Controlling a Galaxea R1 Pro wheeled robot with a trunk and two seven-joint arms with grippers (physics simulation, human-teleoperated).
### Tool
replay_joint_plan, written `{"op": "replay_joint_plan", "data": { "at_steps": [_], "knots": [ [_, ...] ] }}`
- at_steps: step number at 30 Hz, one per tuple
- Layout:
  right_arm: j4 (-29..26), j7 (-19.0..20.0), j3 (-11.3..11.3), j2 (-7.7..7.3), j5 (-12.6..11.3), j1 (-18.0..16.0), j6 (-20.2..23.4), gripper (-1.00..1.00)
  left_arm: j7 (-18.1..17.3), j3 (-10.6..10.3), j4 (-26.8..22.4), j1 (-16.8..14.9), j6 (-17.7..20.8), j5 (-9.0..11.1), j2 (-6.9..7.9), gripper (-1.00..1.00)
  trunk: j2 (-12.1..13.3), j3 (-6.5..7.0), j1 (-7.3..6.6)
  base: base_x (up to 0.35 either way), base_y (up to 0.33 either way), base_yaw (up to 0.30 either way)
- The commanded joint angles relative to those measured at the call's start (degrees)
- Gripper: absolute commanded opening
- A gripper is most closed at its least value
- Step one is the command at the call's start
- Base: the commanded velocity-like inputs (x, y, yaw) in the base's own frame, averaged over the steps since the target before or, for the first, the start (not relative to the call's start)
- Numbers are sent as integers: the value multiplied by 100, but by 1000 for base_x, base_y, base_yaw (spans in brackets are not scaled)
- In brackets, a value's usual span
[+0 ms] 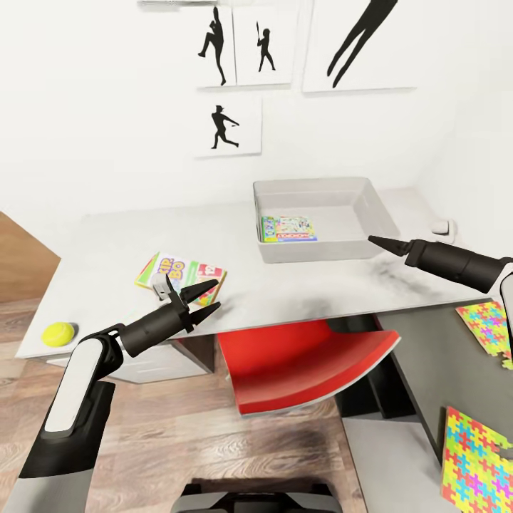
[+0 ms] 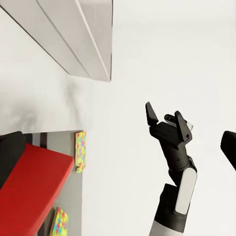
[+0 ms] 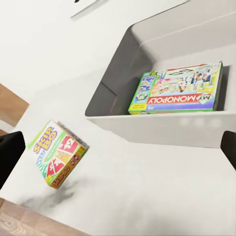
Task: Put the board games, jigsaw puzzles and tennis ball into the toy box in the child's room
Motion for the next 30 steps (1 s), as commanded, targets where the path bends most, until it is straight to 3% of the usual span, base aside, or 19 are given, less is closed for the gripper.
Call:
{"op": "replay_joint_plan", "data": {
  "at_steps": [1, 30],
  "knots": [
    [-1, 34, -6, 1, 25, -5, 28, 100, -16, 6, -1, -4, 24, -18, -1, 100, -9, 2, 3, -15, 0, 0],
    [-4, 30, 6, 3, 25, 28, 17, 100, -16, 4, -1, -2, 22, -18, -1, 100, -9, 270, 3, -4, 0, 0]
  ]
}}
